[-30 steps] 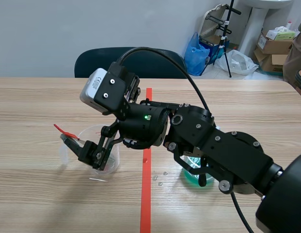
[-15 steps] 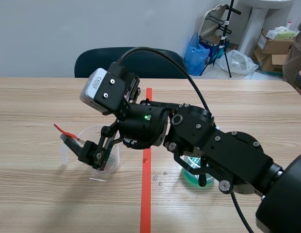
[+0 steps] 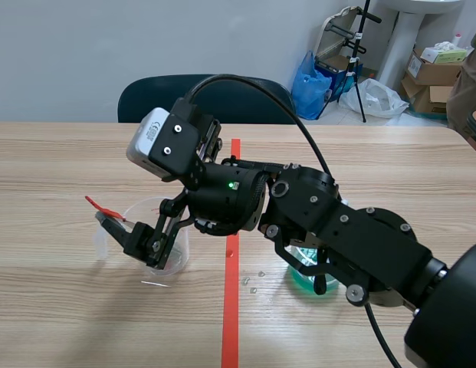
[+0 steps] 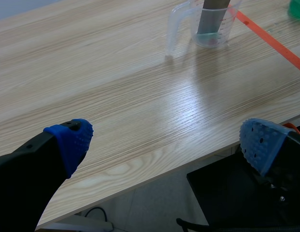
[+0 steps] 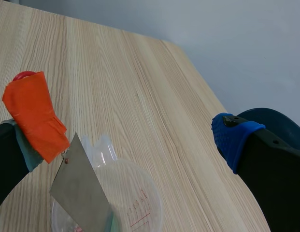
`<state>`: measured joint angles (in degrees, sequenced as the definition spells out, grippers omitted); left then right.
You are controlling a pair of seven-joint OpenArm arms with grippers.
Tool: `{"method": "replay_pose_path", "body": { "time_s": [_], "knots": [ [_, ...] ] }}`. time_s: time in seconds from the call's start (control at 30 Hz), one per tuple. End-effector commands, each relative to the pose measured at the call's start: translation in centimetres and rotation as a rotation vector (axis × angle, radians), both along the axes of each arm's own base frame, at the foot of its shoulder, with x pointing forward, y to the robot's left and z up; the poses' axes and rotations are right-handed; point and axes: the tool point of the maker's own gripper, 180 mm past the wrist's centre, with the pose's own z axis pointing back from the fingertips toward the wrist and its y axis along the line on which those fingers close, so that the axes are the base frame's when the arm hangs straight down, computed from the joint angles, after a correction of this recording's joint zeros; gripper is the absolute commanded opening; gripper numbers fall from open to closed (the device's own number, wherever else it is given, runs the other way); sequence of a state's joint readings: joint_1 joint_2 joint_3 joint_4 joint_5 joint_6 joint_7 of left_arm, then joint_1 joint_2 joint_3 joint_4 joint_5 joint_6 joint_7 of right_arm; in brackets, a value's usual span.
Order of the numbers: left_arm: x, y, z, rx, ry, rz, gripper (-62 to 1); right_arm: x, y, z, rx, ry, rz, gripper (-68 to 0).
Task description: Do the redox reaction experiment
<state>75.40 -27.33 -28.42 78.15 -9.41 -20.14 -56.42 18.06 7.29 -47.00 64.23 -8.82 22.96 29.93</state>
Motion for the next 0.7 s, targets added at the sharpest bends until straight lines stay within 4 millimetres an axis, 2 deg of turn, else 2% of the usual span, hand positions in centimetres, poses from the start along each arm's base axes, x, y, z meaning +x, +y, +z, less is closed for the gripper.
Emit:
{"method": "replay_pose_path", "body": {
  "time_s": [0.0,0.2,0.43,0.67],
  "knots": [
    [0.4,-0.4,0.6,-0.019,-0.027,-0.009,1.4,0.2,0.3,1.2,0.031,-0.024,0.003,0.4],
    [0.4,-0.4,0.6,-0.019,-0.027,-0.009,1.4,-0.9,0.3,0.0,0.027,0.012,0.007,0.4],
    [0.4,-0.5,0.6,-0.019,-0.027,-0.009,1.4,-4.1,1.0,-2.1,0.019,0.082,0.044,0.4],
    [0.1,-0.4,0.5,-0.021,-0.027,0.009,1.4,-6.5,-0.2,-2.4,0.024,0.091,0.042,0.4]
  ]
}}
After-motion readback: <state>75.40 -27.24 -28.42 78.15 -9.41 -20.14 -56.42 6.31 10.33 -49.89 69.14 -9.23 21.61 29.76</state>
